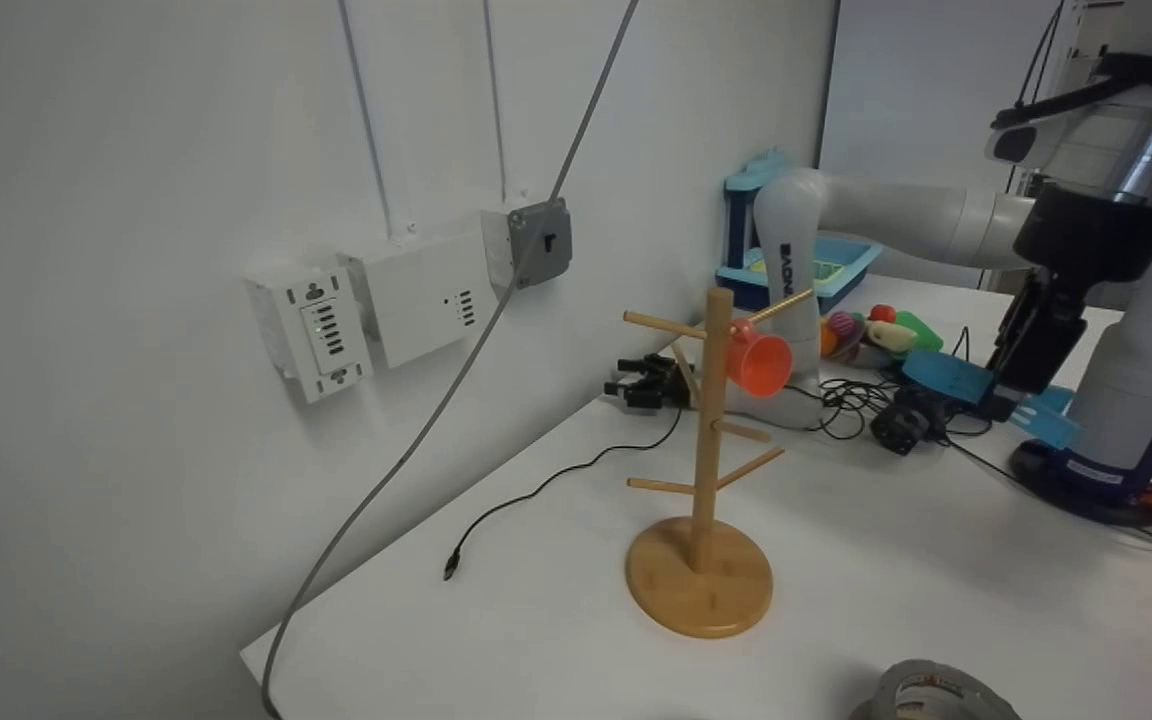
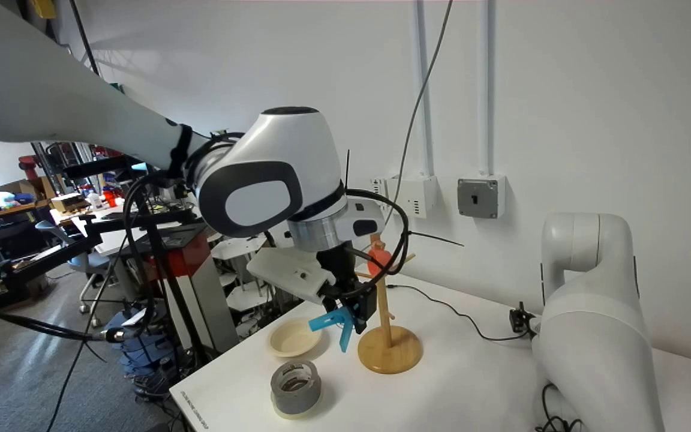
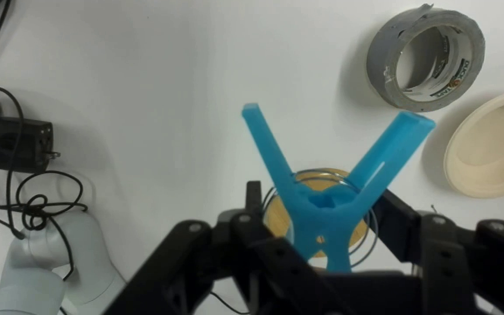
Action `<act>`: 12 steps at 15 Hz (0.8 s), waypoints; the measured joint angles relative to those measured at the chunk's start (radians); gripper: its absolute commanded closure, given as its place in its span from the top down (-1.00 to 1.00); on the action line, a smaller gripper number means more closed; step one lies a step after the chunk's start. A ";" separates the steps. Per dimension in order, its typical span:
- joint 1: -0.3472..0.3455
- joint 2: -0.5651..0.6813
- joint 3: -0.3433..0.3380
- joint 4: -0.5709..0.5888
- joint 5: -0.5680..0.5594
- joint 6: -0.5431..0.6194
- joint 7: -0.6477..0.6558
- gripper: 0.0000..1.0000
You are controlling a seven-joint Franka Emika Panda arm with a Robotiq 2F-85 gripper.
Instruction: Hang the peg on the wooden stand
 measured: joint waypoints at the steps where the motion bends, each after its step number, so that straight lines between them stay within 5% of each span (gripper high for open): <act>1: 0.000 0.000 0.000 0.011 0.012 0.001 0.000 -0.28; 7: 0.000 0.004 -0.008 0.092 0.165 0.003 -0.028 -0.28; 12: -0.001 0.033 -0.020 0.143 0.403 0.003 -0.178 -0.28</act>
